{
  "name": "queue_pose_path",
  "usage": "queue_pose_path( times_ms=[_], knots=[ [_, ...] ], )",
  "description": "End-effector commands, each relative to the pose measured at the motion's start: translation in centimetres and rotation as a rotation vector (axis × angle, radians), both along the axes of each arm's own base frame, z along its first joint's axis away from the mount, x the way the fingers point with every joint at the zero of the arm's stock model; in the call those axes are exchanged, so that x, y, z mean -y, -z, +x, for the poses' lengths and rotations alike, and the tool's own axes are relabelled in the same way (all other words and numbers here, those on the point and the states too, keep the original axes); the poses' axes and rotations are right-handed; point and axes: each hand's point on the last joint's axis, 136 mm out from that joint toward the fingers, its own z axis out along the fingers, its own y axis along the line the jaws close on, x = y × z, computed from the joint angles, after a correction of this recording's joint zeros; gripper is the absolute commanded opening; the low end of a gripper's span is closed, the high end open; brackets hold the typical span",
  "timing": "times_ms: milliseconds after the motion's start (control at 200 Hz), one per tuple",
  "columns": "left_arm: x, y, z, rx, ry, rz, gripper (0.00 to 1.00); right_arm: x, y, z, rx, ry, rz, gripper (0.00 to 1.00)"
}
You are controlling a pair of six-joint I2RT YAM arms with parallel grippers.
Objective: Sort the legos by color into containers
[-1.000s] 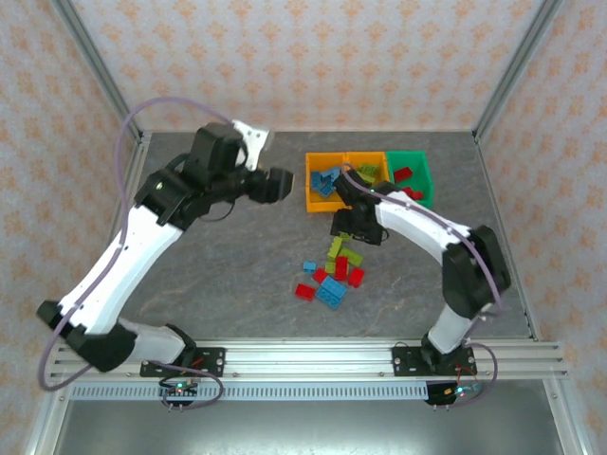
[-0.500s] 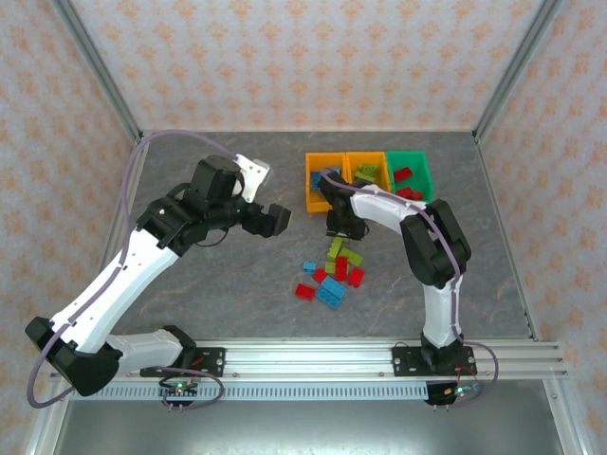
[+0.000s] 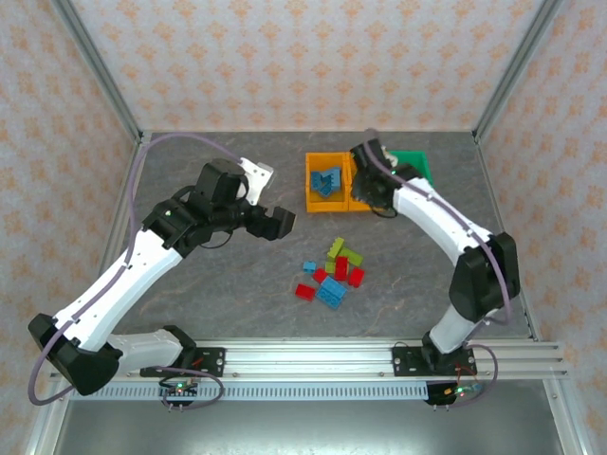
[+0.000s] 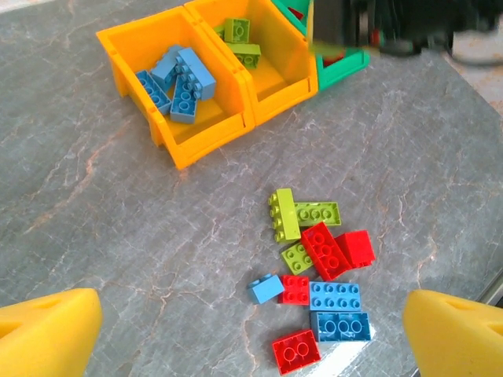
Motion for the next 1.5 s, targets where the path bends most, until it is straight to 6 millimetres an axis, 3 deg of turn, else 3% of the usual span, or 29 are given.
queue_pose_path(
  times_ms=[0,70,145,300,410,556,716,841,1001,1221,1491],
  knots=[
    [1.0,-0.3,-0.1,-0.020,0.015,-0.012,0.99,0.6,2.4,3.5,-0.053,0.031,0.011,0.33],
    [1.2,0.0,-0.4,-0.027,0.017,-0.001,1.00,0.3,2.8,5.2,-0.087,0.007,0.004,0.40],
    [1.3,0.3,-0.8,-0.029,0.012,0.001,1.00,0.6,2.8,6.3,-0.117,0.006,-0.034,0.58],
    [0.9,0.6,-1.5,-0.016,-0.001,-0.001,1.00,1.2,1.0,5.3,-0.134,0.026,-0.051,0.72],
    [0.5,0.7,-1.8,0.000,-0.004,0.001,1.00,1.5,0.2,2.0,-0.146,0.051,-0.026,0.73],
    [0.3,1.0,-1.9,0.015,0.001,0.014,1.00,-0.7,0.6,-4.3,-0.153,0.013,0.029,0.75],
    [1.0,1.4,-1.4,0.012,0.018,0.019,1.00,-5.2,3.8,-10.7,-0.258,-0.058,0.133,0.79],
    [2.0,1.6,-0.9,-0.013,0.041,0.019,1.00,-7.2,6.5,-12.6,-0.342,-0.083,0.127,0.82],
    [2.5,2.0,-1.1,-0.040,0.061,0.029,1.00,-8.5,9.5,-12.7,-0.437,-0.103,0.090,0.78],
    [1.8,2.5,-1.6,-0.036,0.044,0.037,1.00,-9.1,12.3,-11.4,-0.492,-0.115,0.022,0.58],
    [1.1,3.0,-1.9,-0.032,0.024,0.057,1.00,-9.6,14.1,-11.1,-0.537,-0.119,-0.014,0.48]
  ],
)
